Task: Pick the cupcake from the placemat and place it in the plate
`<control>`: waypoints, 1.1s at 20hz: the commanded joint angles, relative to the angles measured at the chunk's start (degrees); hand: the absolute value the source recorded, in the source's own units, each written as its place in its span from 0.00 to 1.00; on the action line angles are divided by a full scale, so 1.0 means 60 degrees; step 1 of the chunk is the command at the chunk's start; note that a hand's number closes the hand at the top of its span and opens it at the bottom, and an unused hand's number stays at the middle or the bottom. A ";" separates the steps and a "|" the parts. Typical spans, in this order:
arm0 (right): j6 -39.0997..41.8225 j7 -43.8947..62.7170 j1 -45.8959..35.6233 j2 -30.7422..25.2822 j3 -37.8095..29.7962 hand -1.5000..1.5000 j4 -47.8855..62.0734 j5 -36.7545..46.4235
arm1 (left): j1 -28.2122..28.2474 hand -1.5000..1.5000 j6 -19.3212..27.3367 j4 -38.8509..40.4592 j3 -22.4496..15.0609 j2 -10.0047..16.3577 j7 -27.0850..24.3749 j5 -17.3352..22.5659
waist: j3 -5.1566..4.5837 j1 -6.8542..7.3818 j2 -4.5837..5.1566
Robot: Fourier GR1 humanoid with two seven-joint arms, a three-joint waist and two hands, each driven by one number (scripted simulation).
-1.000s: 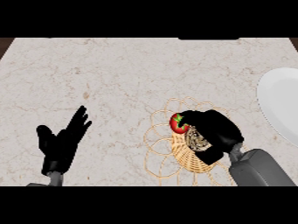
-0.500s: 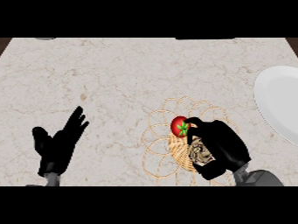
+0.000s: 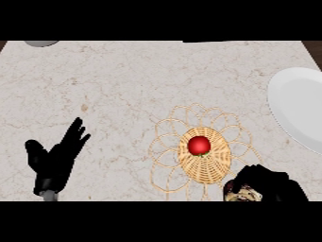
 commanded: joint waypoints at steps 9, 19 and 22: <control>-0.1603 -0.0355 0.1549 0.0304 -0.3075 1.00 -0.1817 -0.4008 | -0.0548 0.50 -0.0168 0.0500 -0.0043 -0.0103 0.0404 -0.0104 | -0.0030 0.0381 0.0170; -0.1998 -0.2390 -0.1188 -0.0534 -0.7016 1.00 0.2531 -0.6964 | -0.0610 0.50 -0.0397 0.0493 0.0064 -0.0142 0.0432 -0.0062 | -0.0028 0.0539 0.0186; -0.2325 -0.2925 -0.2118 -0.0904 -0.7711 1.00 0.4109 -0.6928 | -0.0446 0.50 -0.0283 0.0599 -0.0228 -0.0412 0.0213 -0.0329 | -0.0030 0.0566 0.0194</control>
